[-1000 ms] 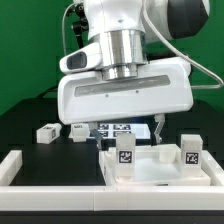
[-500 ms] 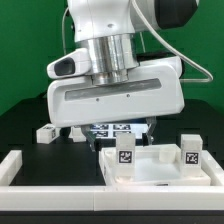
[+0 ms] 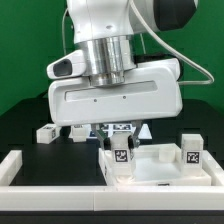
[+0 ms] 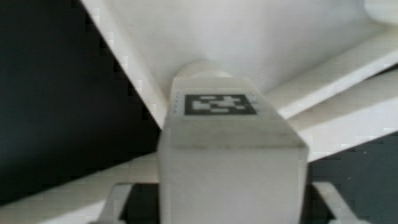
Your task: Assemble square table
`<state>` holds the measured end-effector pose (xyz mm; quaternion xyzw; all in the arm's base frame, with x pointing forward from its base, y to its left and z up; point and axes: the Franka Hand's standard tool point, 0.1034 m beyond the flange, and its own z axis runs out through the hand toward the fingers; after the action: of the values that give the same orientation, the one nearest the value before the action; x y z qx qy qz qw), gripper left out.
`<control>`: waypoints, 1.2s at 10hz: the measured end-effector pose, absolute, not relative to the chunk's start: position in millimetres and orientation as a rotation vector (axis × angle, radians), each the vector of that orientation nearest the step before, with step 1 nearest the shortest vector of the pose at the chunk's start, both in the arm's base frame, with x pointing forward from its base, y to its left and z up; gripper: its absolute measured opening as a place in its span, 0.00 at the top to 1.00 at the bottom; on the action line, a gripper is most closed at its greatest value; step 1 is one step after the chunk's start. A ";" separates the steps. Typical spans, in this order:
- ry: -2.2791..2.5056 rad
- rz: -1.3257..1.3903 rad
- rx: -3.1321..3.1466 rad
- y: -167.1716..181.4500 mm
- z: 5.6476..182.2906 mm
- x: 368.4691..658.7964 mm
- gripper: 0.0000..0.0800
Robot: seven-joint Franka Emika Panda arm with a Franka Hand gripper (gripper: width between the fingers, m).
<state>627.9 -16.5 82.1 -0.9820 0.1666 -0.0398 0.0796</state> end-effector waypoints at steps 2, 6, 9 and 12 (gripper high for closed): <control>0.728 -0.098 -2.885 -16.6 81.3 627.6 0.64; 1.342 -0.077 -2.663 -8.2 79.5 629.1 0.64; 1.342 -0.077 -2.663 -8.2 79.5 629.1 0.64; 1.342 -0.077 -2.663 -8.2 79.5 629.1 0.57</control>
Offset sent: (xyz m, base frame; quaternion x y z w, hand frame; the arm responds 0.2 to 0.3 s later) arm 0.0131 0.0170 -0.0081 -0.0809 0.0097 0.3685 0.9261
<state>629.1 -8.2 79.5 -0.8899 0.4484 -0.0258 0.0792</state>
